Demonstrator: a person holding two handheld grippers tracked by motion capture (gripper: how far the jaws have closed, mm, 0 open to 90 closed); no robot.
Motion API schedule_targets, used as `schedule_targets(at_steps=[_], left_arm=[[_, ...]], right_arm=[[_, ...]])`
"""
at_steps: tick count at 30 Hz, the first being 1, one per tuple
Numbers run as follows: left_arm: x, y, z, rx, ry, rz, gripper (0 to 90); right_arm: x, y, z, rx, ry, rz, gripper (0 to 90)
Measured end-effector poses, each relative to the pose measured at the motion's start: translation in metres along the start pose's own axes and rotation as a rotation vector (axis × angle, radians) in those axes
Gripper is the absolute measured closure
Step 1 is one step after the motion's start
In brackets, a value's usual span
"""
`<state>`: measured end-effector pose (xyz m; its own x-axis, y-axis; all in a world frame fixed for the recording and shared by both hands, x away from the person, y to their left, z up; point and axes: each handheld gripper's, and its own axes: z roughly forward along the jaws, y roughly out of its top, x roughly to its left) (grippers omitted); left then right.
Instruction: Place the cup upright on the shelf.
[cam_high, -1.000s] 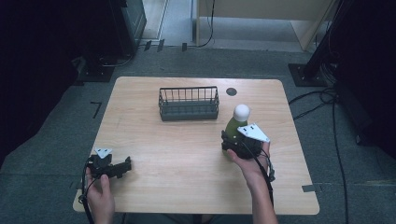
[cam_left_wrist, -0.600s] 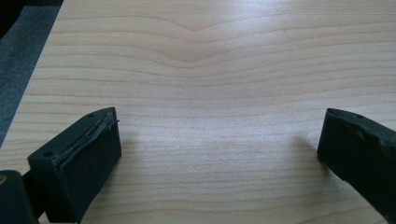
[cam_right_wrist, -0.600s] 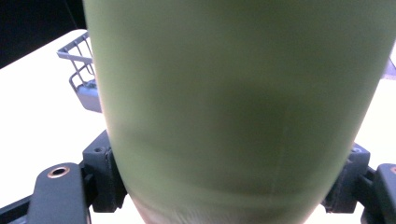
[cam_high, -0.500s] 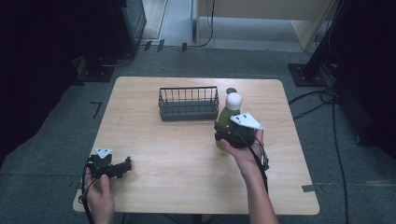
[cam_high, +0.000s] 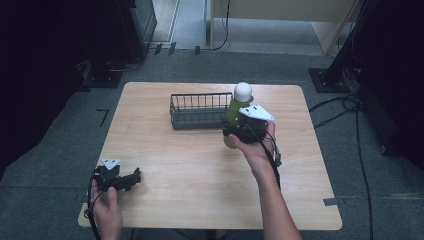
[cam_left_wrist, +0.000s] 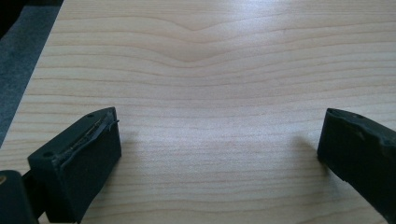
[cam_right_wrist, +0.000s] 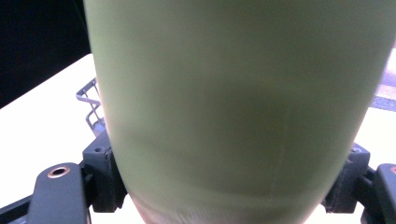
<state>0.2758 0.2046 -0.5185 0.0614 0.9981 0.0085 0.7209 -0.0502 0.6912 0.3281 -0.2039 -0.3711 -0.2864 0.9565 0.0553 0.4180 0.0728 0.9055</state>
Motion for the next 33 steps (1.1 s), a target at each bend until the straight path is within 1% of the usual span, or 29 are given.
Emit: schedule_targets(at_steps=[5, 11, 17, 25, 33], left_arm=[[0.0, 0.0, 0.0, 0.0, 0.0, 0.0, 0.1], [0.0, 0.0, 0.0, 0.0, 0.0, 0.0, 0.0], [0.0, 0.0, 0.0, 0.0, 0.0, 0.0, 0.0], [0.0, 0.0, 0.0, 0.0, 0.0, 0.0, 0.0], [0.0, 0.0, 0.0, 0.0, 0.0, 0.0, 0.0]], right_arm=[[0.001, 0.011, 0.006, -0.001, 0.004, 0.006, 20.5], [0.004, 0.027, 0.014, -0.006, 0.005, -0.011, 20.4], [0.007, 0.038, 0.021, -0.009, 0.006, -0.017, 20.5], [0.01, 0.054, 0.036, -0.015, 0.005, -0.028, 20.4], [0.011, 0.068, 0.054, -0.032, -0.003, -0.021, 20.4]])
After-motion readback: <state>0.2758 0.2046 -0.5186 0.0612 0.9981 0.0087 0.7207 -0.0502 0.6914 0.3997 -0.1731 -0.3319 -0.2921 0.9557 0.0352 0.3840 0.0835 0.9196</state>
